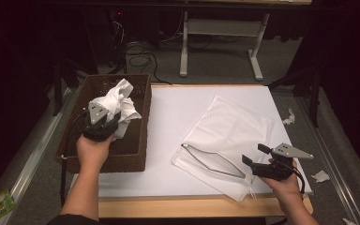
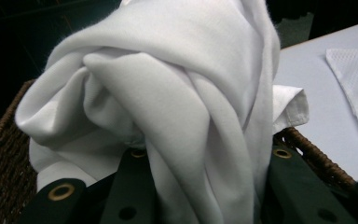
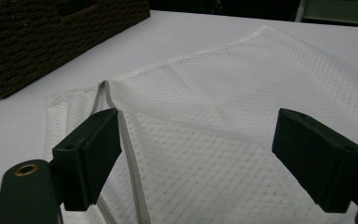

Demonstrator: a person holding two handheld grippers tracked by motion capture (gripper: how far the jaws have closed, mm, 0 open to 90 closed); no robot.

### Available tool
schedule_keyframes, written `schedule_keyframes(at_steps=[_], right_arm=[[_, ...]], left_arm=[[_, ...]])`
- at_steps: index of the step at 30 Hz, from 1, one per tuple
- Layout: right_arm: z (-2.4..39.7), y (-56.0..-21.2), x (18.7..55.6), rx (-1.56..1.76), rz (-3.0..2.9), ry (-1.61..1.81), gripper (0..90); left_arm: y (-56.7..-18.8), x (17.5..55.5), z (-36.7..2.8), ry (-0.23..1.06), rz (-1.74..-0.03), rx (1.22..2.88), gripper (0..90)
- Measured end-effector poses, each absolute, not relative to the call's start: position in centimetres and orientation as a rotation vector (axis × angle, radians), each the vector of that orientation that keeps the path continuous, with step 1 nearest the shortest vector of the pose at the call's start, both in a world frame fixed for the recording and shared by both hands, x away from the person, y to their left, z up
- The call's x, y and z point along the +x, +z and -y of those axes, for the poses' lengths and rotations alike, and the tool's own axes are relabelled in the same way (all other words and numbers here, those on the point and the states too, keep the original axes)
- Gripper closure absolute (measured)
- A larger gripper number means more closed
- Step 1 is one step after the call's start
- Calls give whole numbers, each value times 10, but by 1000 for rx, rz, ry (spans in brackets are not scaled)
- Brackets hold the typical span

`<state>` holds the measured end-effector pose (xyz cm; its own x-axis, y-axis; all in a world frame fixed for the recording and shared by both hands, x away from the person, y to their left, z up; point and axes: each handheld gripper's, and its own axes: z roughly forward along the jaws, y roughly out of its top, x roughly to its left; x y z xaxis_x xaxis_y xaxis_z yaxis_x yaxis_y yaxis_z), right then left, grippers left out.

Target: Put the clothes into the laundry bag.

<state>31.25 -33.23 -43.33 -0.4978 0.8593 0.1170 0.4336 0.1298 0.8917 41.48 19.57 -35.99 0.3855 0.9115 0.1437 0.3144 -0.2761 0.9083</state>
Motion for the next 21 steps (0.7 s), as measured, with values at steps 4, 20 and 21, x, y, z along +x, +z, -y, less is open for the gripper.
schedule_keyframes(at_steps=[4,20,21], right_arm=[[332,-434,312,1261,-1983,1338,162],[330,-438,311,1269,-1988,1307,162],[331,-438,311,1277,-1988,1305,162]], left_arm=[[-360,406,-199,929,-1071,1730,683],[-347,390,-206,953,-1021,1559,686],[-344,388,-206,960,-1021,1548,686]])
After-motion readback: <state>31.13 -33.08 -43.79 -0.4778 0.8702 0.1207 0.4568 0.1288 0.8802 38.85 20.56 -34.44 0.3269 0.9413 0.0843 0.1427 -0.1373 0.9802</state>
